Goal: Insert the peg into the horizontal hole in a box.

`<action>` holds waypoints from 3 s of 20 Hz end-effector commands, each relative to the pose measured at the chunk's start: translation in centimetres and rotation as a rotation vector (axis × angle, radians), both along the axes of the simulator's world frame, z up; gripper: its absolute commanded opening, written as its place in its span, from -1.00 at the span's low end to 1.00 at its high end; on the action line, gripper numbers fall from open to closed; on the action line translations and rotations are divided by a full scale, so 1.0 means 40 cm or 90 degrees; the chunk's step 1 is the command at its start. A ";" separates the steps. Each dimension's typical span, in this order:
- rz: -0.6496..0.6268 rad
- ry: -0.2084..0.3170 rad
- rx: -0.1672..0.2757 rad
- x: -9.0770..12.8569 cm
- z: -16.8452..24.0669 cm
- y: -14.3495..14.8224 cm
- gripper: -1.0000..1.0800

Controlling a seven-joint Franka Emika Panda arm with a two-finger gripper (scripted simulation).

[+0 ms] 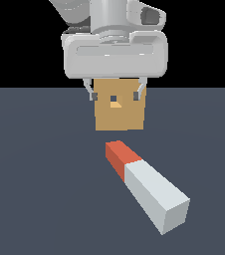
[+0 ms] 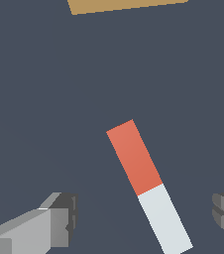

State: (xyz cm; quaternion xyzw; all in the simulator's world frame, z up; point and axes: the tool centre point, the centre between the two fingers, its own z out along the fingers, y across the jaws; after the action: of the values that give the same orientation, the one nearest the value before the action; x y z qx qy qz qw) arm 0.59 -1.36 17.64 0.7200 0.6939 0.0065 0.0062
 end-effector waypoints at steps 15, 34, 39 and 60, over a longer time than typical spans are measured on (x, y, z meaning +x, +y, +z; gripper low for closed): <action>0.060 0.002 0.000 0.020 -0.055 -0.059 0.92; 0.257 0.010 -0.002 0.127 -0.236 -0.230 0.92; 0.279 0.011 -0.002 0.144 -0.255 -0.245 0.92; 0.284 0.011 -0.003 0.148 -0.385 -0.247 0.92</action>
State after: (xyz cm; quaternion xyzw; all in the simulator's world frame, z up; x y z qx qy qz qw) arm 6.41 -11.23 2.37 0.5486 0.8361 -0.0004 -0.0010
